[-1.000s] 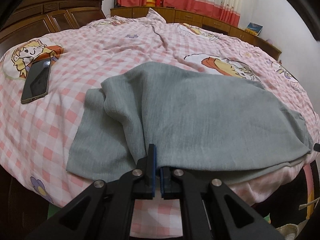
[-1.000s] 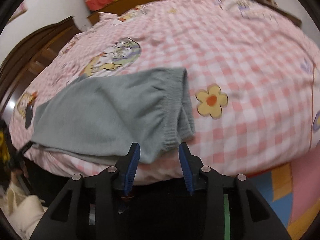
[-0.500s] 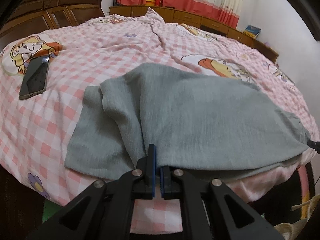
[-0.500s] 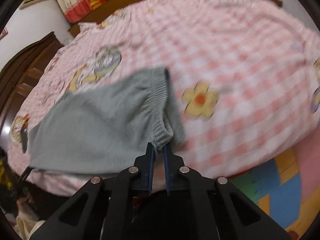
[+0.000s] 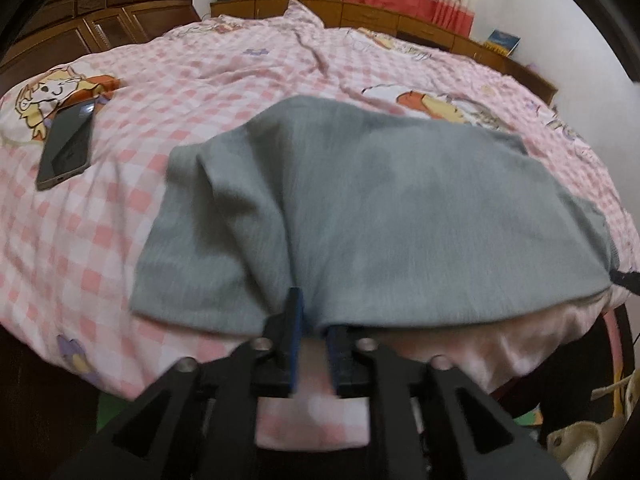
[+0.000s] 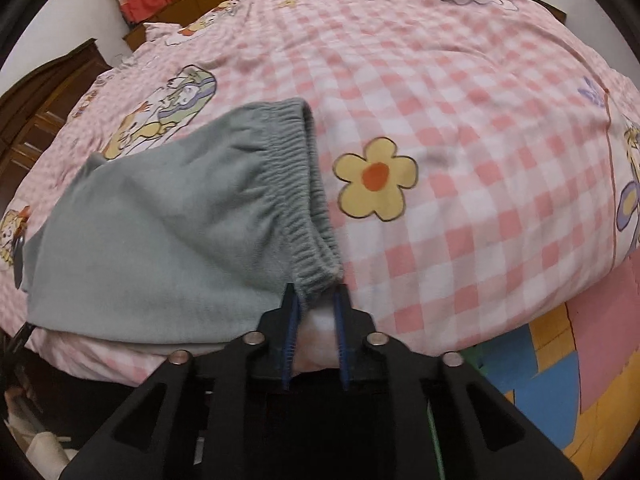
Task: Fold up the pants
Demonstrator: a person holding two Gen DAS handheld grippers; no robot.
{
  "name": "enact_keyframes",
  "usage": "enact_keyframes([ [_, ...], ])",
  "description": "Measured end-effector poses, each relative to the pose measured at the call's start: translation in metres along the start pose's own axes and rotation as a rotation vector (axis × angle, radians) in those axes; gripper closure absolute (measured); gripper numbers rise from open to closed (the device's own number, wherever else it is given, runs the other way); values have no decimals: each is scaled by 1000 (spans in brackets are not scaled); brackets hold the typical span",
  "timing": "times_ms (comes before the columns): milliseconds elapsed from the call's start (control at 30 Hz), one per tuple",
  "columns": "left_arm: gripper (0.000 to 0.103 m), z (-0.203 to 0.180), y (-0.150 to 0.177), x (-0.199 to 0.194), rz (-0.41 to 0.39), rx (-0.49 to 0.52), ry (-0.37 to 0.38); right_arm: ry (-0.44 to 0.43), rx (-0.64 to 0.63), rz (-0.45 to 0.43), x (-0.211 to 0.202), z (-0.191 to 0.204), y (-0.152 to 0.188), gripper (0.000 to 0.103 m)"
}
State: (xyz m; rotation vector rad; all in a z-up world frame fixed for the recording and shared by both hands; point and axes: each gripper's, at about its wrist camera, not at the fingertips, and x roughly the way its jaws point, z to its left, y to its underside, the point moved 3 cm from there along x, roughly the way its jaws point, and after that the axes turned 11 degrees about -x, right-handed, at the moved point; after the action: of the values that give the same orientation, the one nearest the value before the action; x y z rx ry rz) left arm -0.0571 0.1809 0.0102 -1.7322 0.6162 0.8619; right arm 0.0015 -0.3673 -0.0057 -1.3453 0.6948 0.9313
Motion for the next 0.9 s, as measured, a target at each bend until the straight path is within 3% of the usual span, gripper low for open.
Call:
enact_keyframes([
  [67, 64, 8, 4, -3, 14, 0, -42, 27, -1, 4, -3, -3, 0, 68],
  [133, 63, 17, 5, -8, 9, 1, -63, 53, -2, 8, -8, -4, 1, 62],
  [233, 63, 33, 4, -21, -3, -35, -67, 68, -7, -3, -22, -3, 2, 62],
  [333, 63, 44, -3, -34, -39, -56, -80, 150, -55, -31, -41, 3, -3, 62],
  [500, 63, 51, -14, -43, -67, -95, -47, 215, -128, -77, -57, 11, -18, 62],
  [733, 63, 40, -38, -27, -132, -165, 33, 133, -165, -111, -52, 43, -28, 62],
  [900, 63, 38, -53, -9, -116, -264, 112, 111, -204, -93, -32, 64, -28, 62],
])
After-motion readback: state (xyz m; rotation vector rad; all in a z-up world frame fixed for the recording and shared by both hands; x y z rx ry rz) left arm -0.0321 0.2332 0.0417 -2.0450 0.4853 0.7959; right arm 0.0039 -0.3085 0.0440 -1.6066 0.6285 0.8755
